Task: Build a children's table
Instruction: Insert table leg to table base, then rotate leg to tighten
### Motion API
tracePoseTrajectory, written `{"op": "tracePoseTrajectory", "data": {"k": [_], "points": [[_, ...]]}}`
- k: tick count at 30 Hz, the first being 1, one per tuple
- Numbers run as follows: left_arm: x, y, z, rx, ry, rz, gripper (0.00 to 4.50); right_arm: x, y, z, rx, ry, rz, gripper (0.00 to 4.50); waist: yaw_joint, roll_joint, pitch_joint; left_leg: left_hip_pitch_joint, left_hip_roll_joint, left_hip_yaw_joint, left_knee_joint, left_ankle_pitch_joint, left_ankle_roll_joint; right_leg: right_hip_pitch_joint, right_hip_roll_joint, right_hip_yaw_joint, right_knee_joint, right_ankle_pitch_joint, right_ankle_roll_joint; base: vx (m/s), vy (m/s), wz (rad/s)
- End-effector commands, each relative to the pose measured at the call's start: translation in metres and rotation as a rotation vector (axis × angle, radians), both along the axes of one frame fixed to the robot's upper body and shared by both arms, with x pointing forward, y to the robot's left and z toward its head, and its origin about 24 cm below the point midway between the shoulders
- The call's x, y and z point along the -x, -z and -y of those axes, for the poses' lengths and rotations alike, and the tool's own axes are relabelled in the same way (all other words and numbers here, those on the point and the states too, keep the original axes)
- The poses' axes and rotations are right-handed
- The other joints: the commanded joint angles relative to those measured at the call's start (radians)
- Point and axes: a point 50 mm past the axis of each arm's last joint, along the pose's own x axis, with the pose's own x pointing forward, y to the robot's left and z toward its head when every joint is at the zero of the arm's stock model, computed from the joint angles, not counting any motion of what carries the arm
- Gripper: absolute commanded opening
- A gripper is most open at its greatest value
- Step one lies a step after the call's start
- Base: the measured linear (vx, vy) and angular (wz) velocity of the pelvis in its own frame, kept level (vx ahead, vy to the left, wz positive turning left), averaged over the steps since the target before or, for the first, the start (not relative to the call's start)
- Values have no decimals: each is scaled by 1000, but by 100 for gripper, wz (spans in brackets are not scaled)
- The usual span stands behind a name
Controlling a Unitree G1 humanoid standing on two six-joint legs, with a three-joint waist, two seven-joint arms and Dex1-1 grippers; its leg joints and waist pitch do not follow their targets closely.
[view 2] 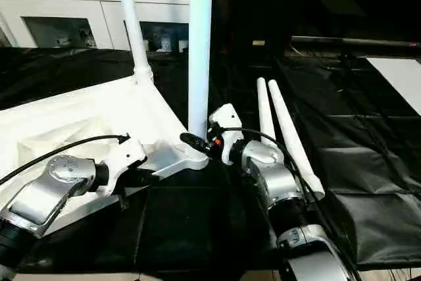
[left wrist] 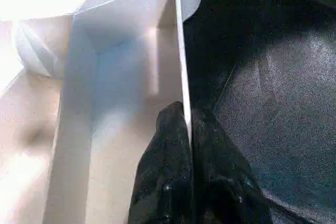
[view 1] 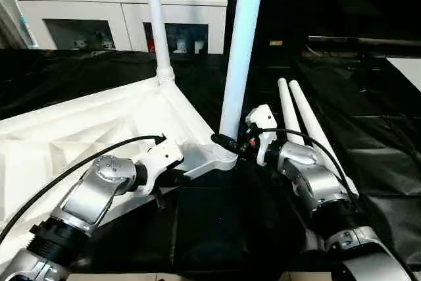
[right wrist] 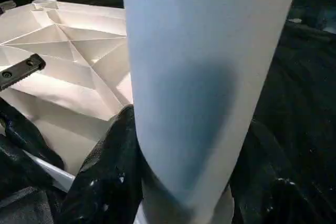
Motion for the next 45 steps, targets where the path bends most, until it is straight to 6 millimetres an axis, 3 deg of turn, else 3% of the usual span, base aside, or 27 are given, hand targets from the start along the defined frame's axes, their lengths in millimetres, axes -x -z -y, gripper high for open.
{"op": "tracePoseTrajectory", "data": {"k": [1,11,21,26,28,32,33,34,35,36,37,39,40,41,45], "points": [[2,4,4,-66,76,-28,0,22,49,6,141,-10,-196,186,-4,13,-22,24,65,-36,-91,-445,-65,-13,-85,49,-112,-372,-153,0,0,0],[-4,2,2,-71,74,-30,0,23,49,7,153,-12,-188,186,-6,15,-23,23,66,-34,-95,-423,-65,-8,-82,47,-110,-308,-169,0,0,0],[-1,3,3,-56,79,-43,0,21,50,8,169,-12,-186,186,-6,13,-21,24,66,-35,-97,-442,-66,-12,-86,49,-116,-363,-157,0,0,0],[-2,3,17,8,-9,-57,0,10,58,7,192,237,-219,186,-12,12,-16,22,65,-38,-100,-454,-81,-15,-89,48,-117,-413,-161,0,0,0],[-4,4,27,20,-69,-57,0,5,63,0,178,371,-256,186,-21,10,-13,23,64,-48,-105,-514,-98,-17,-94,45,-126,-523,-126,0,0,0],[-2,5,42,15,-106,-66,0,3,66,-16,182,474,-291,186,-34,13,-14,24,64,-52,-112,-550,-105,-20,-89,42,-129,-509,-115,0,0,0],[-1,6,46,15,-108,-67,0,2,66,-19,185,492,-293,186,-38,11,-11,29,62,-52,-110,-582,-105,-28,-88,43,-133,-526,-110,0,0,0],[-1,6,52,12,-118,-64,0,1,65,-25,181,507,-301,186,-40,6,-11,30,60,-55,-109,-598,-101,-28,-90,43,-136,-553,-101,0,0,0],[-1,7,55,10,-123,-63,0,1,65,-28,178,517,-306,186,-39,10,-10,33,59,-56,-109,-616,-101,-32,-91,43,-141,-580,-89,0,0,0],[-1,7,63,7,-137,-61,0,0,64,-35,167,548,-324,186,-41,1,-11,35,59,-57,-109,-626,-98,-34,-91,44,-141,-588,-82,0,0,0],[-1,7,65,8,-139,-61,0,0,64,-37,165,553,-329,186,-39,4,-11,36,59,-59,-110,-631,-99,-35,-91,43,-142,-590,-78,0,0,0],[0,4,79,16,-145,-60,0,0,64,-46,166,577,-352,186,-40,-1,-12,38,58,-60,-110,-643,-98,-36,-91,41,-145,-589,-70,0,0,0],[0,4,83,18,-144,-59,0,0,64,-48,173,576,-351,186,-39,3,-12,36,58,-61,-113,-650,-101,-35,-88,39,-144,-570,-69,0,0,0],[0,3,86,24,-143,-59,0,0,64,-49,176,576,-351,186,-41,-2,-14,31,58,-63,-116,-648,-102,-29,-87,36,-142,-543,-68,0,0,0],[2,2,91,34,-149,-65,0,0,65,-49,180,590,-365,186,-39,0,-14,36,56,-59,-117,-665,-98,-35,-84,38,-148,-516,-66,0,0,0]]}}
